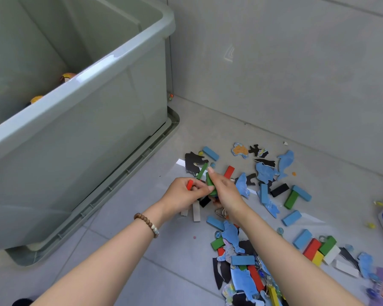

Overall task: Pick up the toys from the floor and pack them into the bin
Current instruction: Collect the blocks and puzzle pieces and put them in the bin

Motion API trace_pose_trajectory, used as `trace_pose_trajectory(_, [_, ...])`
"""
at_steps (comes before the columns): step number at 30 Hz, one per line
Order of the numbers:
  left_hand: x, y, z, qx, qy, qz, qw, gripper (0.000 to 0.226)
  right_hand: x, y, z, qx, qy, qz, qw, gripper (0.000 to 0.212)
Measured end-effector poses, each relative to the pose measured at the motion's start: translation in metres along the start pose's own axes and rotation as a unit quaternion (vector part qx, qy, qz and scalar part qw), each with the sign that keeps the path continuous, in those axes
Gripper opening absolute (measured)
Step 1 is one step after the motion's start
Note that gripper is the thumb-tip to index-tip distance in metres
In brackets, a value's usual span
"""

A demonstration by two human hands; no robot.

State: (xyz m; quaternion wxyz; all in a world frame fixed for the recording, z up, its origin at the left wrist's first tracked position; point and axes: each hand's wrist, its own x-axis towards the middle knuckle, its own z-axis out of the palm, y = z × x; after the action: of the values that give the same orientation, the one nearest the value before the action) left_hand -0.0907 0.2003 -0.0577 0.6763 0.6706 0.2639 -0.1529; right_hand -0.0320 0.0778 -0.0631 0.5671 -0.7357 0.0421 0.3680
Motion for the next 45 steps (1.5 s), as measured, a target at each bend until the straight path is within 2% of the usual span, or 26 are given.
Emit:
trace_pose_trajectory(2, [0.002,-0.001,-0.002,0.008,0.019,0.002,1.000,0.026,0.000,0.000,-0.005,0.029,0.024,0.000,0.999,0.038])
trace_pose_trajectory(5, [0.009,-0.011,-0.007,0.090,0.099,0.010,0.991,0.036,-0.001,0.003,-0.025,0.052,0.039,0.039,0.997,0.037])
trace_pose_trajectory(11, [0.024,-0.020,0.008,0.272,0.157,-0.031,0.949,0.039,-0.006,0.014,-0.045,0.161,-0.014,0.073,0.984,0.026])
trace_pose_trajectory(16, [0.031,-0.017,0.013,0.372,0.145,-0.009,0.917,0.034,-0.007,0.015,-0.050,0.154,-0.023,0.081,0.985,0.024])
trace_pose_trajectory(25, [0.032,-0.015,0.002,0.402,0.119,0.011,0.908,0.036,-0.001,0.019,-0.051,0.038,0.009,0.063,0.997,0.020])
trace_pose_trajectory(29, [0.033,-0.016,-0.008,0.290,0.103,-0.009,0.951,0.037,0.006,0.012,-0.040,-0.014,0.051,0.016,0.998,0.018])
trace_pose_trajectory(33, [0.030,-0.016,-0.015,0.219,0.083,-0.023,0.972,0.031,0.016,0.010,-0.028,-0.001,0.073,-0.004,0.997,0.023])
trace_pose_trajectory(36, [0.021,-0.011,-0.019,0.068,0.076,-0.068,0.992,0.026,0.020,0.012,-0.026,-0.028,0.089,-0.042,0.995,0.020])
trace_pose_trajectory(38, [0.015,-0.007,-0.021,-0.055,0.058,-0.106,0.991,0.023,0.024,0.011,-0.028,-0.063,0.116,-0.080,0.988,0.018])
trace_pose_trajectory(41, [0.012,-0.002,-0.027,-0.216,0.006,-0.122,0.969,0.027,0.035,0.006,-0.030,-0.152,0.147,-0.092,0.973,0.024])
trace_pose_trajectory(45, [0.012,0.006,-0.031,-0.315,-0.005,-0.128,0.940,0.033,0.048,0.001,-0.024,-0.226,0.150,-0.087,0.959,0.027])
